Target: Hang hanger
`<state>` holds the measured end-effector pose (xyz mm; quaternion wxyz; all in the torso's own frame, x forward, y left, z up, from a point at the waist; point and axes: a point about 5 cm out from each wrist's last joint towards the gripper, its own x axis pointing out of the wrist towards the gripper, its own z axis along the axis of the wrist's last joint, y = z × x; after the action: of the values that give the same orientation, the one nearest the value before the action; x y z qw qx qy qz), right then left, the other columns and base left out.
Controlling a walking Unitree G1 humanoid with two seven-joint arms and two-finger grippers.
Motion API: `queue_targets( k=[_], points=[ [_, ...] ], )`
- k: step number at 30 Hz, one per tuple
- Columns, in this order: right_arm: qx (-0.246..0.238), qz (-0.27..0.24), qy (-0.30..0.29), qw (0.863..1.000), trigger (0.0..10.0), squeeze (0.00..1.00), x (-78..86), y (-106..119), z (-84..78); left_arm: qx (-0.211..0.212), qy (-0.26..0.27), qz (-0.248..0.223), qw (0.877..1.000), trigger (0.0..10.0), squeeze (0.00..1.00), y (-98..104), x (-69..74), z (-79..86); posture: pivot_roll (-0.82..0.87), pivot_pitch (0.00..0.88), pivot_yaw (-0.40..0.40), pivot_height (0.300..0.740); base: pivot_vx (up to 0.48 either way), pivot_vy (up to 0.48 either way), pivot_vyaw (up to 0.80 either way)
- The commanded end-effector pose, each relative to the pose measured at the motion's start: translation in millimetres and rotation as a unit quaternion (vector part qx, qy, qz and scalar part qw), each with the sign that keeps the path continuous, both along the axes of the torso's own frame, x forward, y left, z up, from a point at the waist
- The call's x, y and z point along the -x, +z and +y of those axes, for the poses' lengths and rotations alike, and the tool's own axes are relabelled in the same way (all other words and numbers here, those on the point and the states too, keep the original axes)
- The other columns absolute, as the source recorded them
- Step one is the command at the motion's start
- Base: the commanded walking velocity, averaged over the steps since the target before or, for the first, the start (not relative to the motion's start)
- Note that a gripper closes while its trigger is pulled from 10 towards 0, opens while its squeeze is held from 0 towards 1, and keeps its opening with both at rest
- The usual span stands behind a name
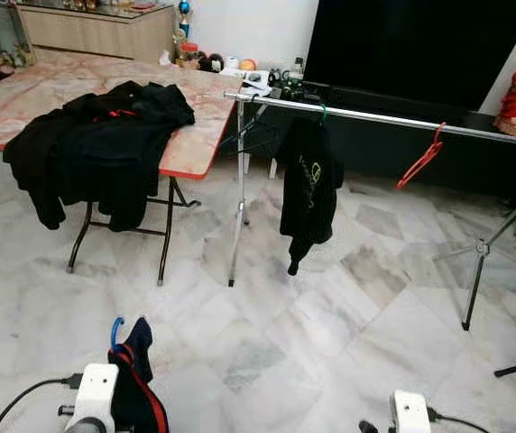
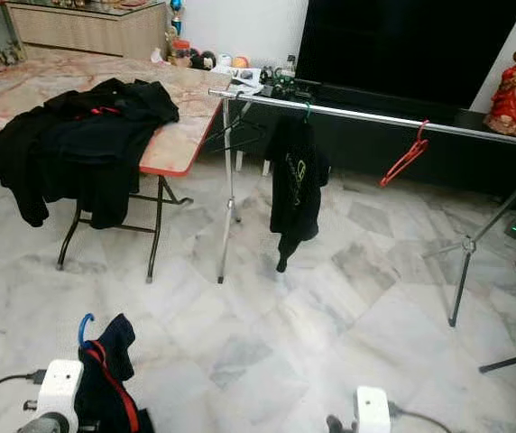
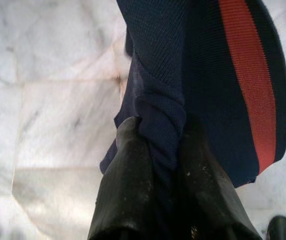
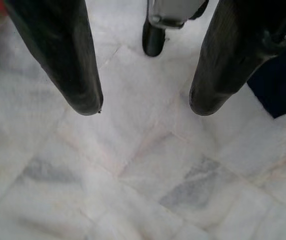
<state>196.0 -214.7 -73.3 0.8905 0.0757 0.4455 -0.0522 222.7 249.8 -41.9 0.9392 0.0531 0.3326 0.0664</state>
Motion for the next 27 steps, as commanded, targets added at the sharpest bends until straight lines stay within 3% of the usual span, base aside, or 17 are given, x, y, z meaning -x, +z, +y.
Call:
queue_targets(
  k=[1, 10, 14, 27],
  points=[
    [0.0, 0.012, -0.022, 1.0, 10.0, 0.0, 6.5, -3, -1.5, 0.009, 0.006, 0.008, 1.0, 10.0, 0.0, -6, 6.9, -3.8, 0.07, 0.0, -0.077, 0.74, 0.0, 0.0, 0.0],
    [-0.014, 0.045, -0.048, 0.998, 10.0, 0.0, 30.4, -16, 7.5, 0.018, -0.014, 0.059, 0.998, 10.0, 0.0, -22, 27.1, -14.3, 0.07, 0.0, -0.064, 0.74, 0.0, 0.0, 0.0],
    [-0.018, 0.055, -0.045, 0.997, 10.0, 0.0, 35.6, -19, 11.5, 0.015, -0.034, 0.065, 0.997, 10.0, 0.0, -24, 27.8, -19.4, 0.06, 0.0, -0.058, 0.74, 0.0, 0.0, 0.0],
    [-0.029, 0.047, -0.052, 0.997, 10.0, 0.0, 33.8, -19, 15.7, 0.013, -0.069, 0.096, 0.993, 10.0, 0.0, -30, 35.3, -26.1, 0.05, 0.0, -0.04, 0.74, 0.0, 0.0, 0.0]
  ],
)
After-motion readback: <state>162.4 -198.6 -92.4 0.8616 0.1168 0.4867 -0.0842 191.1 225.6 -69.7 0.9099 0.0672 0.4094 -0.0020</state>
